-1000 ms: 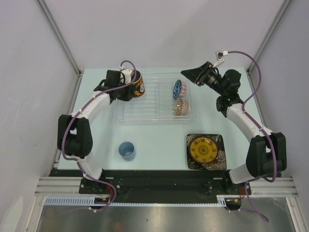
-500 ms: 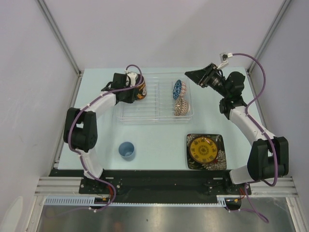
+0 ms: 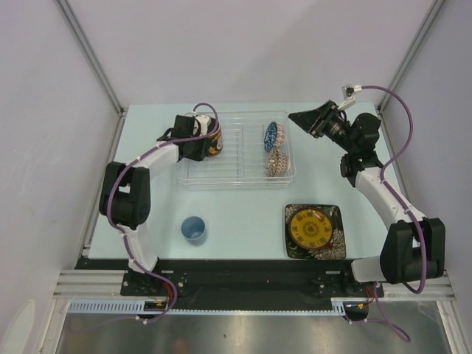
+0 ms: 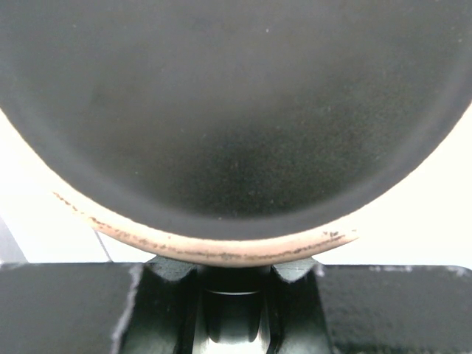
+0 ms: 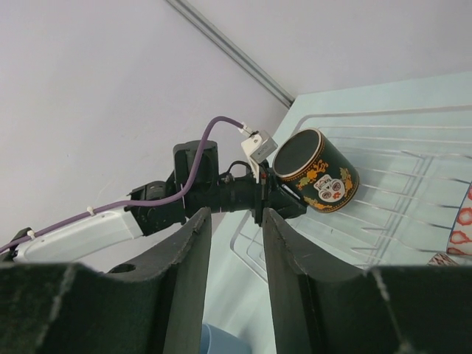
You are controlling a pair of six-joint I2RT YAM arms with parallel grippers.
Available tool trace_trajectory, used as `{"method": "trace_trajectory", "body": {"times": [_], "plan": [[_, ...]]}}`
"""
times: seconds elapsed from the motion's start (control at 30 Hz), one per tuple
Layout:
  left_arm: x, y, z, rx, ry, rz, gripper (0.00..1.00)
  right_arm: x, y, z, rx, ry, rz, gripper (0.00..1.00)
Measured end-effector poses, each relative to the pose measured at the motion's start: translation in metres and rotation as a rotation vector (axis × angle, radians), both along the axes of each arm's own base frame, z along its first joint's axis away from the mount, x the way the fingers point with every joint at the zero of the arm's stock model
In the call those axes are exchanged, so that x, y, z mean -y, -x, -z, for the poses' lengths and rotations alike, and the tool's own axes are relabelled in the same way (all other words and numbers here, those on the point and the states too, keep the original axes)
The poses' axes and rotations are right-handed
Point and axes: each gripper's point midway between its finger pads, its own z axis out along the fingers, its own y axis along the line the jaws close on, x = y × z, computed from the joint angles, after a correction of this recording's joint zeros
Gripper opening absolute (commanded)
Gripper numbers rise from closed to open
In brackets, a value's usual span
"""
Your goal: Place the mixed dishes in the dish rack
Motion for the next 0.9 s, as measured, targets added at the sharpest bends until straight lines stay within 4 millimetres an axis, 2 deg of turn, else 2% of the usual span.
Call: {"method": "trace_trajectory", "body": {"times": [0.37,0.43,0.47,0.53,0.63,0.7,0.73,0.83,0.9], "plan": [[-0.001,-0.009,0.013,0.006,-0.012,-0.017,0.01,0.01,0.012,-0.006,0.014,0.005,0.022,0.37],[-0.001,-0.011,0.014,0.013,-0.01,-0.017,0.09,0.012,0.014,-0.004,0.011,0.011,0.028,0.39],[-0.001,-0.011,0.014,0.014,-0.01,-0.017,0.17,0.013,0.015,-0.004,0.009,0.012,0.03,0.4],[0.0,-0.012,0.015,0.015,-0.006,-0.02,0.23,0.015,0.016,-0.003,0.002,0.016,0.035,0.43],[0.0,-0.012,0.015,0.012,-0.004,-0.023,0.48,0.019,0.018,-0.003,0.001,0.021,0.044,0.45],[0.0,-0.012,0.015,0.011,-0.005,-0.022,0.53,0.022,0.018,-0.003,0.0,0.027,0.052,0.45],[0.0,-0.012,0.015,0.009,-0.001,-0.026,0.61,0.023,0.018,-0.002,-0.001,0.032,0.056,0.46],[0.002,-0.012,0.011,0.006,0.011,-0.026,0.74,0.029,0.017,0.002,-0.021,0.044,0.077,0.46],[0.003,-0.009,0.006,0.0,0.023,-0.03,0.78,0.035,0.016,0.007,-0.04,0.058,0.098,0.47]]}}
